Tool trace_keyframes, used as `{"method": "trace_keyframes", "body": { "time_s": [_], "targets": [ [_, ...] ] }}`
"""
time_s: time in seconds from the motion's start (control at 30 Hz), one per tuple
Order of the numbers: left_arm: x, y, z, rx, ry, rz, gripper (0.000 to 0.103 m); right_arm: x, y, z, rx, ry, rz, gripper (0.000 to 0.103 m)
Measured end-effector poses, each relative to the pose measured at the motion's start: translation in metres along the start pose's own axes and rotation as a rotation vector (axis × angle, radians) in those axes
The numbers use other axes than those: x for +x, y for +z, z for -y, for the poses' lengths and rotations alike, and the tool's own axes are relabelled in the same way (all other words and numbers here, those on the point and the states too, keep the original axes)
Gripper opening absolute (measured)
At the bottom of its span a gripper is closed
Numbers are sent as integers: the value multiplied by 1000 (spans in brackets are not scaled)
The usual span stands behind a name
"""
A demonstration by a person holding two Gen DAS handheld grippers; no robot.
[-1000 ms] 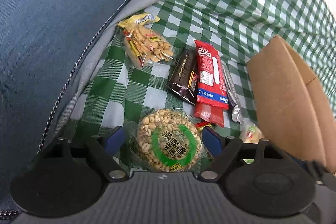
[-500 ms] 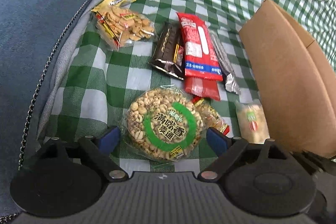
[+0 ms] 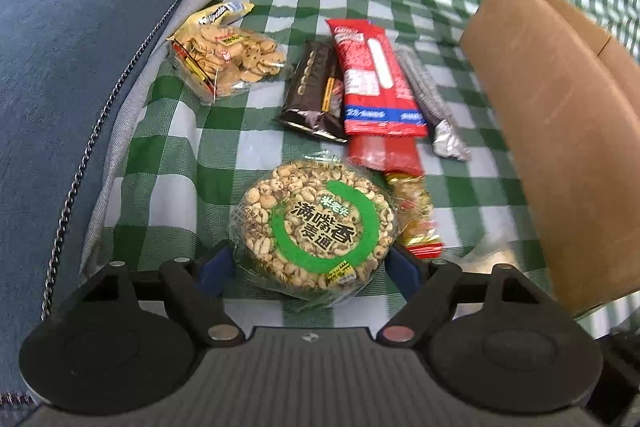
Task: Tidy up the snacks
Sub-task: 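Grasp the round peanut cake pack with the left gripper while the right holds the bar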
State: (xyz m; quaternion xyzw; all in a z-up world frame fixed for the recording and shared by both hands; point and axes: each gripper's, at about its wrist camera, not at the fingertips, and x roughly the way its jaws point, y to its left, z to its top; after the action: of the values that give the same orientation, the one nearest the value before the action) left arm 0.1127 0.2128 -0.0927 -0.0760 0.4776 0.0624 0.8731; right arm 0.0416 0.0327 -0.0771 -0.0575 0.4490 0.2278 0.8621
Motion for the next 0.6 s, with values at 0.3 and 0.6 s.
{"method": "trace_keyframes", "body": {
  "time_s": [0.3, 0.6],
  "targets": [
    [-32, -37, 2, -154, -110, -54, 85, 0, -10, 11, 8, 28, 10, 47],
    [-23, -42, 12, -131, -36, -65, 90, 1, -15, 6, -43, 16, 41, 40]
  ]
}}
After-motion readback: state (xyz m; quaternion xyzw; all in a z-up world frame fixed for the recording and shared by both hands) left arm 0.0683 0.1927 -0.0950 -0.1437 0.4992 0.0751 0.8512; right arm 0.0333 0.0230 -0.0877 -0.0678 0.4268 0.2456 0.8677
